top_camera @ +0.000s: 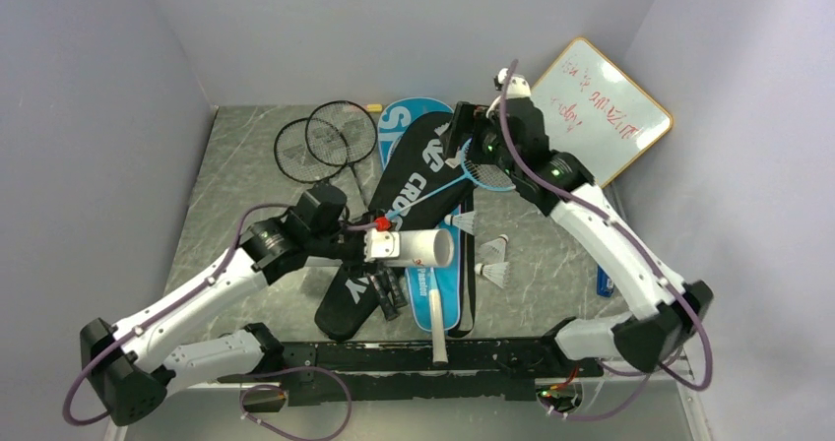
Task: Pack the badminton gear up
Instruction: Pick up the shuttle tube at the center of the board, then pick up the shuttlecock from the racket bag.
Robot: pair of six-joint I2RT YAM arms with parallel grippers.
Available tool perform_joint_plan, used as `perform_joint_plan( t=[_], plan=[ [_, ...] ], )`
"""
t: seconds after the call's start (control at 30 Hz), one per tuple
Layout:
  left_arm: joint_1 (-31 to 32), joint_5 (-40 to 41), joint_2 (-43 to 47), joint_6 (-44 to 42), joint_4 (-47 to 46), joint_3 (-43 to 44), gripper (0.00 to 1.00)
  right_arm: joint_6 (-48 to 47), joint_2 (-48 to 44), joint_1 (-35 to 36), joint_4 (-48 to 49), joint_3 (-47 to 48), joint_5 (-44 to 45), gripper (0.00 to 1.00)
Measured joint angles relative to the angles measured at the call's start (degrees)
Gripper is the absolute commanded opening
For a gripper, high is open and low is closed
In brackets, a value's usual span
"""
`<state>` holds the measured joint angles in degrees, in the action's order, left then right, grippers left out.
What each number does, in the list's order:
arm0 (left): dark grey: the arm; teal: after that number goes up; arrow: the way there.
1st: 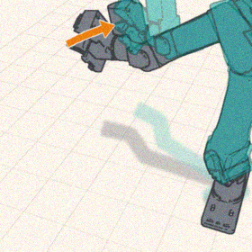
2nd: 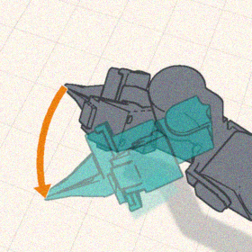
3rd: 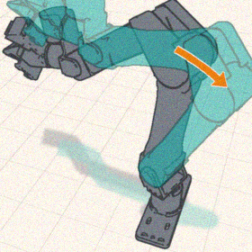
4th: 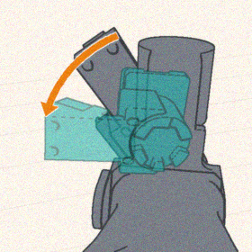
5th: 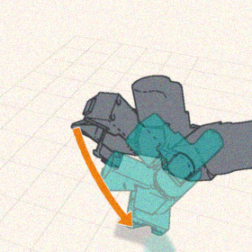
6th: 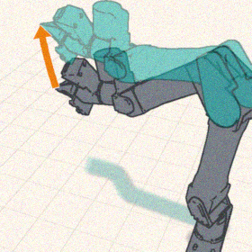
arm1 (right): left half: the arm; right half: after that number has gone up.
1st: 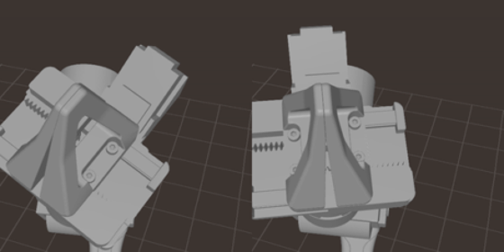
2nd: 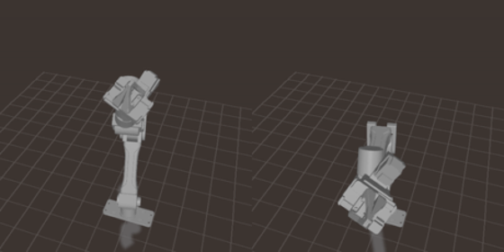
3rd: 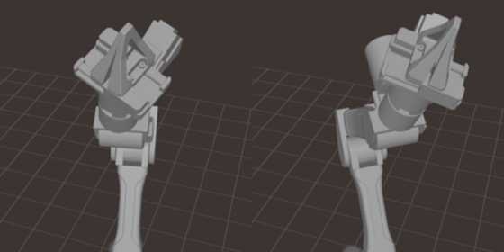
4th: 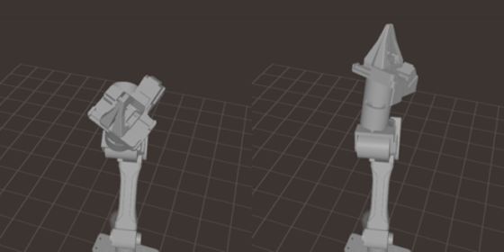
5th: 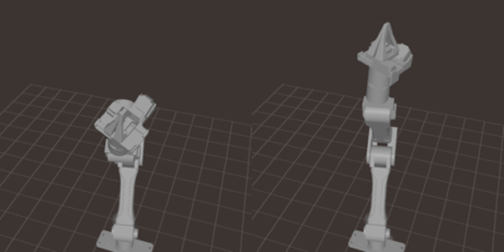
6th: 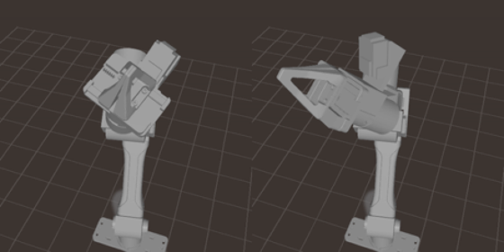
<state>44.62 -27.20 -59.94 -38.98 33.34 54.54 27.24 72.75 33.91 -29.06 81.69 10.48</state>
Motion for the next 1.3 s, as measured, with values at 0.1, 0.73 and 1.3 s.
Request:
perform_joint_plan(
  t=[0.1, 0.73, 1.3],
  plan=[
    [0.0, -0.09, 3.21, 1.66, -1.29, -1.95, 0.14, -0.28, 5.22, -3.58, 1.36, -0.24, 0.28, 0.94],
    [0.0, -3.26, 12.61, 4.11, -6.6, -6.82, 0.05, -7.5, 30.8, -14.73, 19.76, 1.51, -10.01, 0.92],
    [0.0, 0.15, 17.84, 10.27, -11.93, -9.86, 0.05, -10.73, 42.05, -15.23, 23.63, 6.47, -9.57, 0.91]
  ],
)
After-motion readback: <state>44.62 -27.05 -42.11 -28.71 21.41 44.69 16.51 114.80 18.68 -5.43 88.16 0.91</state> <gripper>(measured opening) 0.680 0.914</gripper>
